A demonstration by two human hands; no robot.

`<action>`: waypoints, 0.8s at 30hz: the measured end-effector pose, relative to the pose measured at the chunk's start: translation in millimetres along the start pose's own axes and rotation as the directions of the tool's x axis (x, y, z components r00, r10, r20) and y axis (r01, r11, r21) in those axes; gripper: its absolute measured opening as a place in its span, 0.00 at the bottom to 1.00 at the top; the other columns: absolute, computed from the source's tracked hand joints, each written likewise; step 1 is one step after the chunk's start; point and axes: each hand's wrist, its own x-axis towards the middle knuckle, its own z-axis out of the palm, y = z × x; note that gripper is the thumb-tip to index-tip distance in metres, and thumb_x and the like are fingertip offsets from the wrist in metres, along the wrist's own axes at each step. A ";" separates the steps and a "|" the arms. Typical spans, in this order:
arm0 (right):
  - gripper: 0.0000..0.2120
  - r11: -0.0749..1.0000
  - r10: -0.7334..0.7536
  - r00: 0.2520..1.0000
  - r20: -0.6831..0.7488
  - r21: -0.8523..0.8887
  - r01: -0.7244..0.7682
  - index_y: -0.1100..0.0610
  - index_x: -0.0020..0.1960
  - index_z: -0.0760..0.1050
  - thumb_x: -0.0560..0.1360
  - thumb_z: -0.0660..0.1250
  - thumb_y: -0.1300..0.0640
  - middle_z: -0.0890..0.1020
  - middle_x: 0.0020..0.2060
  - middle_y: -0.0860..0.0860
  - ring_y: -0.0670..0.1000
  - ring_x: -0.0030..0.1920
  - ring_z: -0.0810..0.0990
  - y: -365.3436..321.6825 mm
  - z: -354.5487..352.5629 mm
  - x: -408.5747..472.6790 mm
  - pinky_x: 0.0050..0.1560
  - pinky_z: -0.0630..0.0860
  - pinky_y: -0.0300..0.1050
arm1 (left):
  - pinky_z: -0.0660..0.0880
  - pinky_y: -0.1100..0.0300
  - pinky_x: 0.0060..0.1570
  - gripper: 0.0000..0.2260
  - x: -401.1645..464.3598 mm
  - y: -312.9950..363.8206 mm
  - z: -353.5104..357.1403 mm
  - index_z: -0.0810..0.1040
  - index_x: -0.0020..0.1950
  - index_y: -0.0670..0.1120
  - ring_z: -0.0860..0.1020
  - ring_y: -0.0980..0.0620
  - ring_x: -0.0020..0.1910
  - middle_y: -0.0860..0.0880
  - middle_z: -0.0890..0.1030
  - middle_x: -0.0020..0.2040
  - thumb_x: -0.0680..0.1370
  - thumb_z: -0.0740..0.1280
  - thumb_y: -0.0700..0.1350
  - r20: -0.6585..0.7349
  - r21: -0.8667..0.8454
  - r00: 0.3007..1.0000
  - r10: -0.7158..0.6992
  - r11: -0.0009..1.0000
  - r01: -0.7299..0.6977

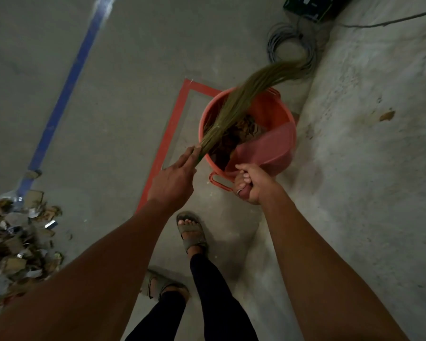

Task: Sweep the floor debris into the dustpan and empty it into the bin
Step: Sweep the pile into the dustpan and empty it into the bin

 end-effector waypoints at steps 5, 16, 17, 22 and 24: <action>0.18 0.999 -0.037 0.992 0.121 0.005 0.037 0.51 0.35 0.62 0.83 0.61 0.56 0.61 0.20 0.44 0.43 0.17 0.58 13.0 6.6 -7.8 0.18 0.58 0.36 | 0.82 0.46 0.46 0.30 -14.6 -12.3 -3.4 0.49 0.84 0.57 0.81 0.39 0.59 0.54 0.58 0.83 0.86 0.58 0.46 -0.019 -0.027 0.993 -0.114 0.993 0.113; 0.20 0.975 -0.146 0.921 0.362 -0.104 0.195 0.51 0.33 0.63 0.83 0.61 0.53 0.58 0.18 0.44 0.43 0.17 0.56 58.6 72.2 -11.1 0.18 0.56 0.36 | 0.71 0.46 0.70 0.29 -27.9 -70.5 14.3 0.54 0.84 0.49 0.71 0.38 0.72 0.43 0.67 0.80 0.84 0.60 0.44 0.037 -0.385 0.892 -0.451 0.817 0.429; 0.19 0.970 -0.150 0.914 0.377 -0.123 0.210 0.51 0.34 0.62 0.82 0.62 0.52 0.58 0.19 0.44 0.43 0.17 0.56 65.0 79.0 -5.8 0.18 0.56 0.37 | 0.70 0.47 0.72 0.29 -26.2 -78.4 20.4 0.54 0.84 0.49 0.71 0.39 0.72 0.43 0.68 0.79 0.84 0.60 0.44 0.072 -0.414 0.880 -0.470 0.788 0.455; 0.18 0.959 -0.153 0.889 0.432 -0.152 0.239 0.51 0.35 0.63 0.83 0.61 0.53 0.58 0.19 0.45 0.43 0.17 0.57 105.8 111.9 32.6 0.18 0.57 0.36 | 0.72 0.50 0.66 0.25 -8.8 -125.3 68.2 0.64 0.79 0.44 0.74 0.36 0.68 0.38 0.75 0.71 0.82 0.61 0.43 0.161 -0.471 0.823 -0.545 0.690 0.549; 0.18 0.959 -0.136 0.879 0.457 -0.163 0.233 0.51 0.35 0.62 0.83 0.60 0.54 0.58 0.19 0.45 0.43 0.17 0.56 124.4 123.1 51.8 0.17 0.57 0.36 | 0.74 0.50 0.60 0.19 -5.2 -149.1 91.2 0.70 0.72 0.42 0.77 0.35 0.62 0.37 0.78 0.65 0.80 0.62 0.42 0.210 -0.491 0.761 -0.614 0.607 0.625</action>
